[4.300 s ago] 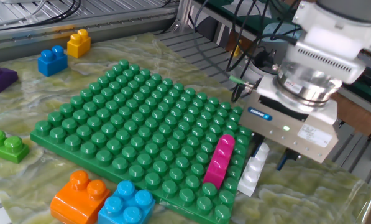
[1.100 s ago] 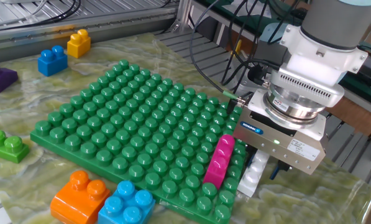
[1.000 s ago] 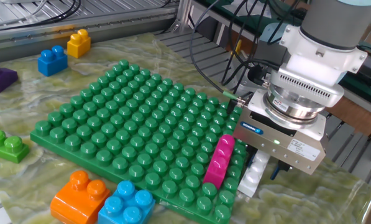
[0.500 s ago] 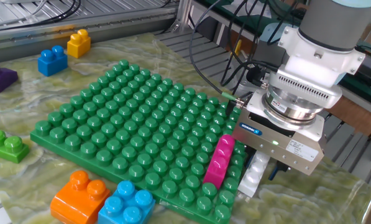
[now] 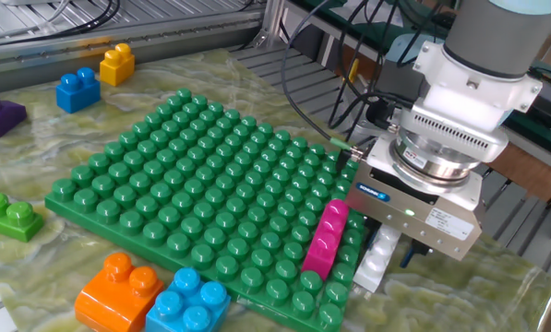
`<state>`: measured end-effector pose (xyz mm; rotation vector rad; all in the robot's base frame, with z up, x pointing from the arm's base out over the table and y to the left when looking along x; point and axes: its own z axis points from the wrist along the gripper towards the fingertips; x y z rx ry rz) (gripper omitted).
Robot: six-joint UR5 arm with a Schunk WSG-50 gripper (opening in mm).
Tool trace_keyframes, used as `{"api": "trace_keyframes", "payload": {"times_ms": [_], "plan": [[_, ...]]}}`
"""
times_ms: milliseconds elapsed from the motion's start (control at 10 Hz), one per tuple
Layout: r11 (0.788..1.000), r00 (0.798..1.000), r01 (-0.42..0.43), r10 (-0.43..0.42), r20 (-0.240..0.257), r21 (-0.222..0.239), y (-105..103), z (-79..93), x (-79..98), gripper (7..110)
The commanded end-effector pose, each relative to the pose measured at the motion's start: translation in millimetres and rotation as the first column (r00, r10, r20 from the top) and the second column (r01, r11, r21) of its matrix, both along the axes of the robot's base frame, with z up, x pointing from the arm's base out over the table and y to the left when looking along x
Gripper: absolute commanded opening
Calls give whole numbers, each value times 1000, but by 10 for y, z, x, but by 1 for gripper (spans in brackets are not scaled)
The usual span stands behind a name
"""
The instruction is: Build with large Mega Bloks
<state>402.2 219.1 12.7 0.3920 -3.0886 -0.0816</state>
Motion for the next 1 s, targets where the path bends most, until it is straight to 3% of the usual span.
{"api": "trace_keyframes", "payload": {"times_ms": [0,200,400,600,700,900], "plan": [[998,999,29,-28,-26,61,178,55,-74,44],[998,999,30,-28,-35,57,177,51,-102,44],[1000,1000,0,-1,-17,-5,5,13,-51,44],[1000,1000,-19,19,-12,-20,-47,-28,-40,44],[1000,1000,-20,19,-18,-18,-49,-31,-63,22],[1000,1000,-23,22,-21,-12,-45,-45,-81,22]]}}
